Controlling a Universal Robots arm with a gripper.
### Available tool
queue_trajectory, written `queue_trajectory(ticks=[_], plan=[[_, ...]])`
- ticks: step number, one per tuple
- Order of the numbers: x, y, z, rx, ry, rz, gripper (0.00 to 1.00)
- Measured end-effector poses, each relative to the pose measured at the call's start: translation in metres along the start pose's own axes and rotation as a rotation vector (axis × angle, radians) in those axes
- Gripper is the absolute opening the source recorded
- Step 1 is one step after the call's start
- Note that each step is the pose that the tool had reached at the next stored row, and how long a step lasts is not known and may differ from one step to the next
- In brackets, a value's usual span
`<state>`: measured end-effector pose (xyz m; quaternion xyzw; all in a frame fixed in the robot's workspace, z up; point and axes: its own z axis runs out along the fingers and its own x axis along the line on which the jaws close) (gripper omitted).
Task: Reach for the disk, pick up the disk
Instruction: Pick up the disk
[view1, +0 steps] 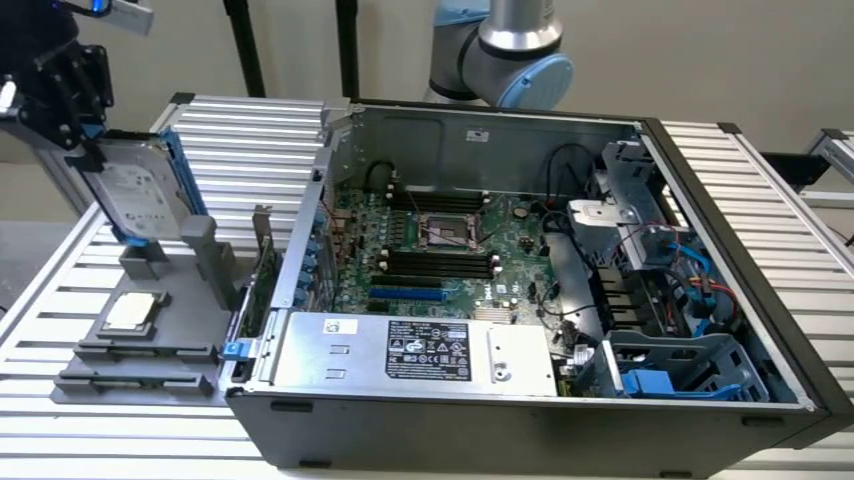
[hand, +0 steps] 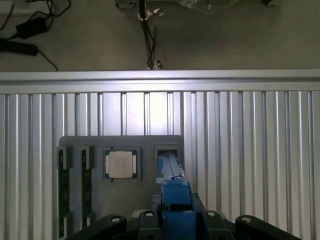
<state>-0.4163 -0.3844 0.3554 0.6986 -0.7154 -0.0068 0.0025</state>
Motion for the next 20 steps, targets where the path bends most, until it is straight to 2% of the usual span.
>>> queue_trajectory(ticks=[10,16,20], plan=[[0.001,-0.0072,-0.0456,0.0001,0.0,-0.005,0.33],[0.002,-0.0205,-0.0731,0.0001,-0.0041,-0.013,0.33],[0.003,-0.0325,-0.0916,-0.0005,-0.0083,-0.017,0.33]])
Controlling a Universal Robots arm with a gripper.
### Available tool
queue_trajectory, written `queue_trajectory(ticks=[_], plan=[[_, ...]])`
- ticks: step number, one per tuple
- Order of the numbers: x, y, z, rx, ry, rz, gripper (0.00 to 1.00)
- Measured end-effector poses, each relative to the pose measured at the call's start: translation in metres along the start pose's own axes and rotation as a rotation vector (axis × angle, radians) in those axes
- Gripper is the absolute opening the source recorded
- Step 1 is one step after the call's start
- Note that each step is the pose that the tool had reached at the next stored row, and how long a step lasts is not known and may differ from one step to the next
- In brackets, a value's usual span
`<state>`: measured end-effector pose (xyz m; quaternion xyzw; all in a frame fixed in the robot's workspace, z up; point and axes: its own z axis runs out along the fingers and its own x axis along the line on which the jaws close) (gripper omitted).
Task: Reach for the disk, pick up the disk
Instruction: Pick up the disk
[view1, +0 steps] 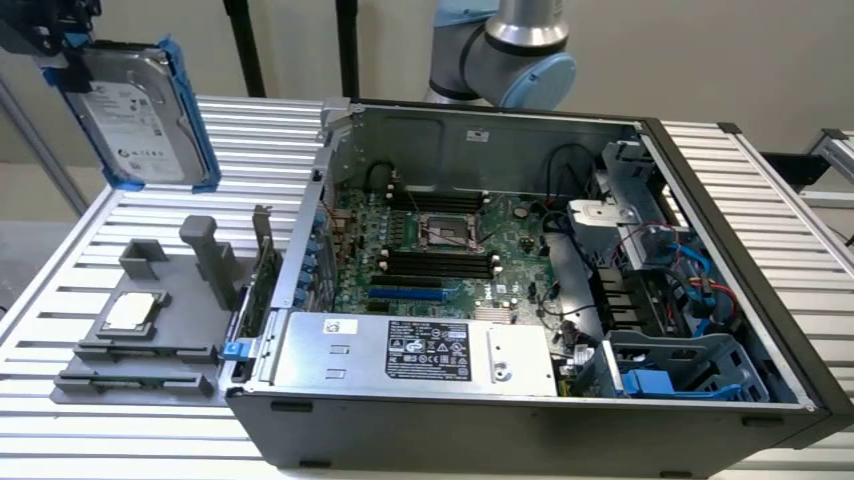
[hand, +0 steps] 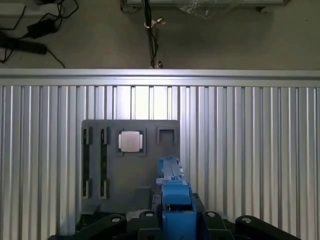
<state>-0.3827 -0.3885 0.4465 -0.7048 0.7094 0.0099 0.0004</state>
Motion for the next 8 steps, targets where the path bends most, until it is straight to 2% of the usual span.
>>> queue_trajectory(ticks=[8], plan=[[0.002,-0.0327,-0.0324,-0.0023,-0.0111,-0.001,0.33]])
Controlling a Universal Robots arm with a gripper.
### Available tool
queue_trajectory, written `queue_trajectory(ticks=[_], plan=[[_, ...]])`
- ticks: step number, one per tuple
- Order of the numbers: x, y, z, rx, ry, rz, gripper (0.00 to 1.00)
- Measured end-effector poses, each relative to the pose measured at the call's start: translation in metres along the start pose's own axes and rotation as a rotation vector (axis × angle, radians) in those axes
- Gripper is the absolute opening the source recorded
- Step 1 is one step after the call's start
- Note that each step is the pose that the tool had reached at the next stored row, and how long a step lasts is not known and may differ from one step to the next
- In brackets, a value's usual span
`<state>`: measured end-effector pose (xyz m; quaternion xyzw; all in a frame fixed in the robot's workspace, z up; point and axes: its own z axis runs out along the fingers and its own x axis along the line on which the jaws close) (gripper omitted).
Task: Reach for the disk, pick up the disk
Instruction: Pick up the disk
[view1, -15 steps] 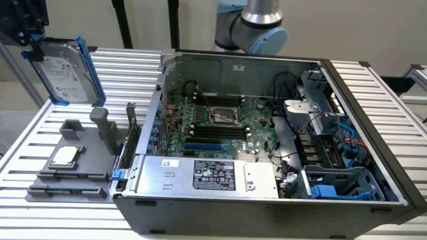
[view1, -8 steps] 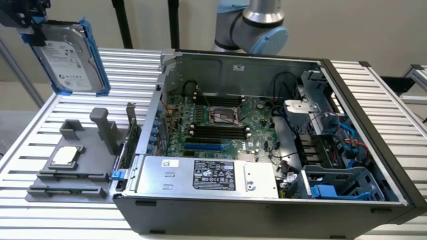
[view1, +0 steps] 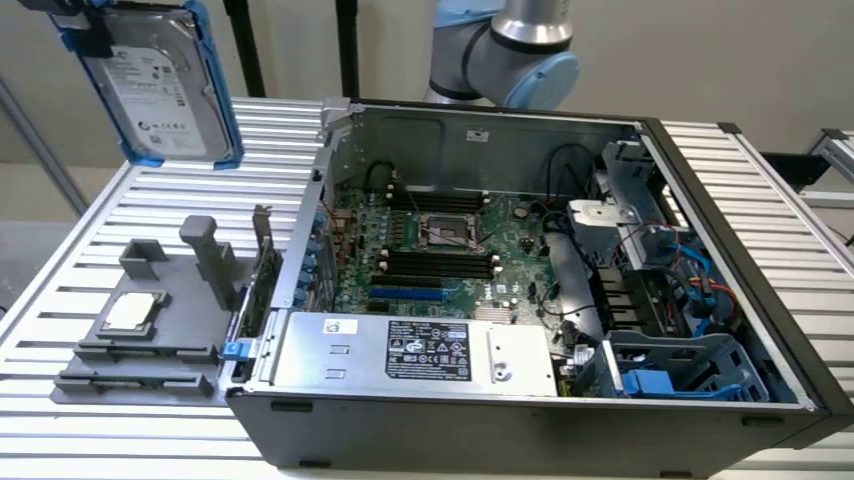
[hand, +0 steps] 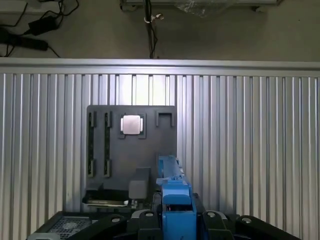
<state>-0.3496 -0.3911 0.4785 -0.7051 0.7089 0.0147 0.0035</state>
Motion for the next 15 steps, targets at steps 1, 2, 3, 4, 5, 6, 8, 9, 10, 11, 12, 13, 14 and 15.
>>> queue_trajectory(ticks=[1,2,3,4,5,6,8,9,10,11,12,13,14,15], plan=[[0.0,-0.0046,-0.0027,-0.0005,-0.0016,0.0,0.33],[0.001,-0.0091,-0.0051,-0.001,-0.0033,0.0,0.33],[0.001,-0.0136,-0.0075,-0.0018,-0.0048,0.0,0.33],[0.002,-0.018,-0.0096,-0.0026,-0.0063,0.0,0.33],[0.002,-0.0225,-0.0116,-0.0035,-0.0077,0.0,0.33],[0.003,-0.027,-0.0135,-0.0044,-0.0092,0.0,0.33],[0.004,-0.0356,-0.0169,-0.0062,-0.0118,0.0,0.33],[0.004,-0.04,-0.0185,-0.0075,-0.013,0.0,0.33],[0.005,-0.044,-0.0198,-0.0088,-0.014,0.0,0.33],[0.005,-0.0479,-0.0212,-0.0102,-0.0149,0.0,0.33],[0.006,-0.0518,-0.0225,-0.0116,-0.0157,0.0,0.33],[0.006,-0.0558,-0.0237,-0.0131,-0.0165,0.0,0.33],[0.007,-0.0599,-0.0251,-0.0148,-0.0172,0.0,0.33],[0.007,-0.0638,-0.0263,-0.0163,-0.0181,0.0,0.33]])
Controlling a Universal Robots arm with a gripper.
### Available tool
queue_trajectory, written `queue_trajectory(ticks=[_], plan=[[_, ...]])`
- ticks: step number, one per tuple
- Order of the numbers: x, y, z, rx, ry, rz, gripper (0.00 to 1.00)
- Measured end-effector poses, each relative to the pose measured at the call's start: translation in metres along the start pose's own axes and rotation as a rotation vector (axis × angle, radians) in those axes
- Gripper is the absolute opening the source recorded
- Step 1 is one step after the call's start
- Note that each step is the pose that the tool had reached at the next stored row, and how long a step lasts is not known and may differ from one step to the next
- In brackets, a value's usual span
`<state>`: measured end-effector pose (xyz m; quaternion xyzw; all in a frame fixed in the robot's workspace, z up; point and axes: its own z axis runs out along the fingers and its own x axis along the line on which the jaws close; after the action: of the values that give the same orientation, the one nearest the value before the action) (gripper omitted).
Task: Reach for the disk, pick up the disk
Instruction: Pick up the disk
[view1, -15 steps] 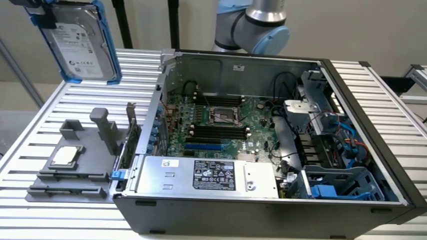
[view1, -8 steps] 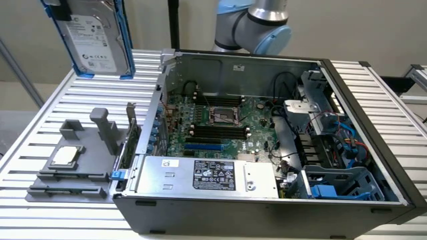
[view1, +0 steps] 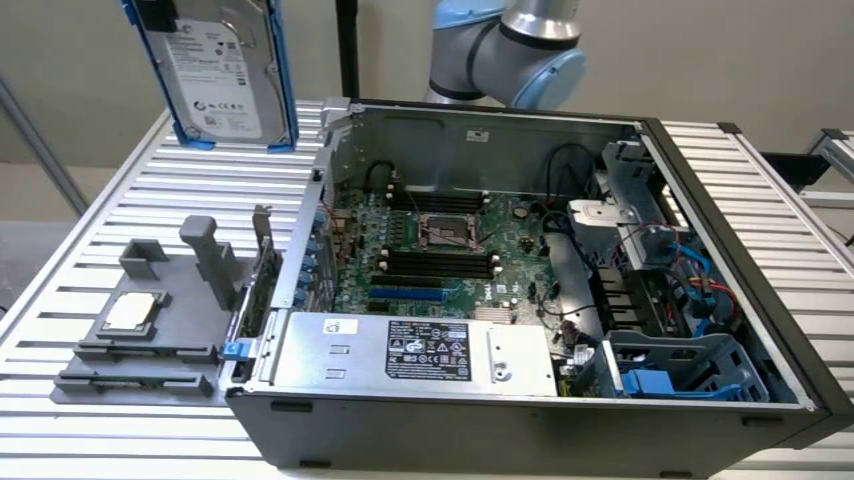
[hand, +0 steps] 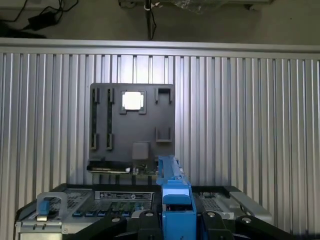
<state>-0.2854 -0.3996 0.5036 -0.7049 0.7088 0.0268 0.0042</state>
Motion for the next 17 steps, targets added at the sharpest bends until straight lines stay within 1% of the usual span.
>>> queue_trajectory(ticks=[4,13,17], plan=[[0.002,-0.0155,-0.0052,-0.0063,-0.003,0.0,0.33],[0.009,-0.0487,-0.0129,-0.0232,-0.0054,0.001,0.33],[0.015,-0.0671,-0.0139,-0.0237,-0.0054,0.001,0.33]])
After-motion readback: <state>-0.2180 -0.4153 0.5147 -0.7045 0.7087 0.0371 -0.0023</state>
